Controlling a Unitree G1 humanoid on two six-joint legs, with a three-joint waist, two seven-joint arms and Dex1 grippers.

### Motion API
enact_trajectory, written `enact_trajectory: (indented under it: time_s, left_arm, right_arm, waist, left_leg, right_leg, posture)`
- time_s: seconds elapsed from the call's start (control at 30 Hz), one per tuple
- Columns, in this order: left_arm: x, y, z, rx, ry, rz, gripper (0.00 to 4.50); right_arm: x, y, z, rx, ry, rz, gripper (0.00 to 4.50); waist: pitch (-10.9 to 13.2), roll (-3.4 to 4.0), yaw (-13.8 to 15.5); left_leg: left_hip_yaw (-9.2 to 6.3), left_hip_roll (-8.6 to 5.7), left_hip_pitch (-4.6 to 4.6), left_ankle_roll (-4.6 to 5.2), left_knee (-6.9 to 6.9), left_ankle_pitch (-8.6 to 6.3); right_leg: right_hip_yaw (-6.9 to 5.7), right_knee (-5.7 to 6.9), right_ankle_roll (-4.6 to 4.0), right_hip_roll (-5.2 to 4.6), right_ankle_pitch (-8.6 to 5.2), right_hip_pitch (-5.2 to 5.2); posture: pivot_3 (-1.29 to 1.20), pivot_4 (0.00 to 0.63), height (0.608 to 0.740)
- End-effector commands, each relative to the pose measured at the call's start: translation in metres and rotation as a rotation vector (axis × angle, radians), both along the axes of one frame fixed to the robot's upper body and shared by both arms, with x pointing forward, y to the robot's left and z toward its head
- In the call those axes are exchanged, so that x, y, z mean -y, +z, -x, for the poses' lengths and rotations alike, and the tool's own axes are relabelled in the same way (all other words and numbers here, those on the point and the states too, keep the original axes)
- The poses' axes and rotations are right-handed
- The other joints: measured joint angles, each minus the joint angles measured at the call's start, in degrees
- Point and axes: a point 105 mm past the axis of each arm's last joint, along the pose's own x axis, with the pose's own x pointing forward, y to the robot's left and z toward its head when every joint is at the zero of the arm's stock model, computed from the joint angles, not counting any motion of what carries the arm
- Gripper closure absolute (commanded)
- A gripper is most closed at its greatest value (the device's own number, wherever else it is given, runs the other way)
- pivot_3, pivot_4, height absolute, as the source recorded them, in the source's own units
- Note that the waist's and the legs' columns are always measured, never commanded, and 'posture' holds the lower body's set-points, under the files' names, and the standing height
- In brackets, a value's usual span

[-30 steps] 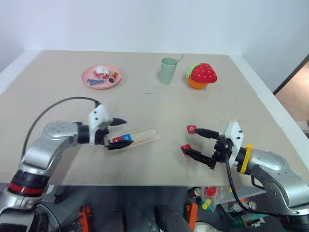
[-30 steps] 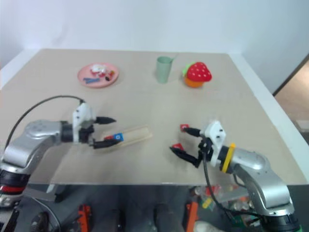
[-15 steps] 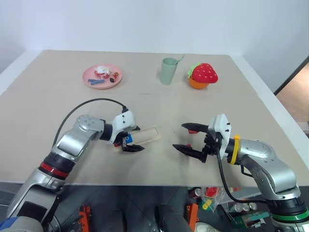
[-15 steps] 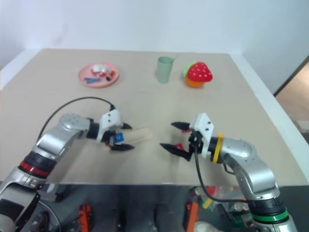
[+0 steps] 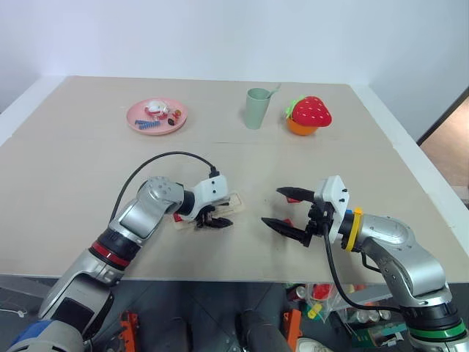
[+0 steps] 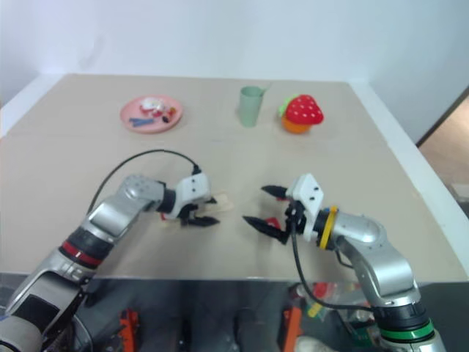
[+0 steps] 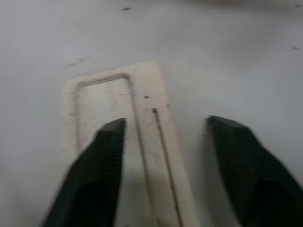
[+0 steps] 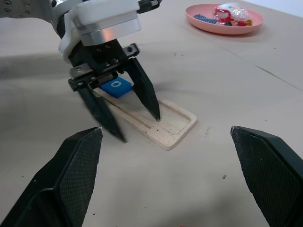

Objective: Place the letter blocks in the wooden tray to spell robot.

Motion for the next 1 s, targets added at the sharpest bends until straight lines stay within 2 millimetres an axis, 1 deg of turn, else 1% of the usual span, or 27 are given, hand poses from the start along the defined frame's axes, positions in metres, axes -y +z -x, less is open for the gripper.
enact_trajectory:
  time_s: [0.03, 0.1, 0.13, 0.27, 0.33, 0.4, 0.5, 0.57, 0.63, 0.7, 0.83, 0.93, 1.0]
  left_arm:
    - [0.004, -0.004, 0.002, -0.011, 0.008, -0.010, 3.27]
    - [0.006, -0.004, 0.006, -0.013, -0.017, -0.007, 3.94]
    - [0.007, -0.003, 0.007, -0.010, -0.028, -0.006, 3.98]
    - [0.007, 0.004, 0.016, 0.025, -0.148, -0.012, 3.98]
    - [0.006, 0.010, 0.022, 0.054, -0.251, -0.021, 3.98]
    - [0.003, 0.016, 0.026, 0.082, -0.353, -0.031, 3.98]
    - [-0.006, 0.020, 0.028, 0.130, -0.497, -0.076, 3.98]
    - [-0.009, 0.022, 0.022, 0.149, -0.560, -0.085, 3.98]
    - [-0.006, 0.026, 0.011, 0.147, -0.580, -0.061, 3.98]
    - [-0.006, 0.026, 0.006, 0.146, -0.599, -0.067, 3.98]
    - [0.002, 0.032, -0.003, 0.151, -0.651, -0.084, 3.98]
    - [0.011, 0.033, 0.000, 0.134, -0.704, -0.077, 3.98]
    - [0.016, 0.030, 0.003, 0.130, -0.728, -0.085, 3.98]
  right_arm:
    - [0.003, 0.012, 0.000, 0.065, -0.013, -0.013, 0.00]
    - [0.005, 0.013, -0.001, 0.067, -0.017, -0.015, 0.00]
    - [0.005, 0.013, -0.001, 0.068, -0.018, -0.014, 0.00]
    - [0.009, 0.011, 0.001, 0.051, -0.005, -0.006, 0.00]
    - [0.010, 0.011, 0.002, 0.048, 0.000, -0.001, 0.00]
    - [0.011, 0.010, 0.004, 0.041, 0.006, 0.003, 0.00]
    - [0.012, 0.008, 0.005, 0.034, 0.015, 0.016, 0.00]
    - [0.012, 0.007, 0.005, 0.030, 0.019, 0.019, 0.00]
    - [0.012, 0.006, 0.005, 0.029, 0.019, 0.021, 0.00]
    - [0.012, 0.006, 0.005, 0.029, 0.019, 0.021, 0.00]
    - [0.013, 0.007, 0.005, 0.036, 0.008, 0.025, 0.00]
    - [0.014, 0.007, 0.006, 0.035, -0.001, 0.024, 0.00]
    - [0.014, 0.007, 0.006, 0.035, -0.007, 0.020, 0.00]
  waist:
    - [0.0, 0.00, 0.1]
    - [0.0, 0.00, 0.2]
    - [0.0, 0.00, 0.3]
    - [0.0, 0.01, 0.3]
    - [0.0, 0.02, 0.3]
    - [0.0, 0.03, 0.4]
    - [0.0, 0.03, 0.7]
    - [0.0, 0.03, 0.8]
    - [0.0, 0.03, 0.9]
    - [0.0, 0.03, 0.9]
    - [0.0, 0.03, 1.0]
    - [0.0, 0.02, 1.0]
    - [0.0, 0.02, 0.9]
  left_leg:
    - [-0.01, -0.01, 0.08, 0.00, 0.01, 0.00]
    - [-0.04, -0.02, 0.18, 0.00, 0.02, 0.00]
    - [-0.04, -0.02, 0.19, 0.00, 0.03, 0.00]
    - [-0.05, -0.02, 0.19, 0.00, 0.05, 0.00]
    - [-0.06, -0.02, 0.19, 0.00, 0.04, 0.00]
    - [-0.07, -0.01, 0.17, 0.00, 0.03, 0.00]
    - [-0.06, -0.02, 0.16, 0.00, 0.04, 0.00]
    - [-0.06, -0.02, 0.16, 0.00, 0.08, 0.00]
    - [-0.07, -0.04, 0.14, 0.01, 0.16, 0.00]
    - [-0.09, -0.07, 0.03, 0.01, 0.29, 0.00]
    - [-0.07, -0.10, -0.08, 0.18, 0.40, -0.10]
    - [-0.10, -0.10, -0.11, 0.30, 0.43, -0.17]
    - [-0.12, -0.11, -0.11, 0.36, 0.42, -0.21]
  right_leg:
    - [0.00, -0.01, 0.00, 0.00, 0.00, 0.10]
    - [-0.01, -0.02, 0.01, 0.00, -0.01, 0.23]
    - [-0.01, -0.02, 0.01, 0.00, -0.01, 0.25]
    - [-0.02, -0.02, 0.00, 0.00, -0.01, 0.26]
    - [-0.03, -0.02, 0.01, 0.00, -0.02, 0.26]
    - [-0.04, -0.03, 0.01, 0.01, -0.03, 0.24]
    - [-0.05, -0.03, 0.00, 0.00, -0.03, 0.24]
    - [-0.06, -0.03, -0.01, 0.00, -0.02, 0.25]
    - [-0.06, -0.03, -0.01, 0.00, -0.02, 0.27]
    - [-0.06, -0.04, 0.01, 0.00, -0.02, 0.28]
    - [0.00, -0.10, 0.13, -0.01, -0.02, 0.26]
    - [-0.01, -0.09, 0.17, 0.00, -0.05, 0.26]
    - [-0.01, -0.09, 0.18, 0.00, -0.08, 0.26]
  posture:
    - [0.00, 0.150, 0.740]
    - [0.00, 0.150, 0.740]
    - [0.00, 0.150, 0.740]
    - [0.00, 0.150, 0.740]
    - [0.00, 0.150, 0.740]
    - [0.00, 0.150, 0.740]
    - [0.00, 0.150, 0.740]
    - [0.00, 0.150, 0.740]
    - [0.00, 0.150, 0.740]
    - [0.00, 0.150, 0.740]
    - [0.00, 0.150, 0.740]
    - [0.00, 0.150, 0.740]
    - [0.00, 0.150, 0.740]
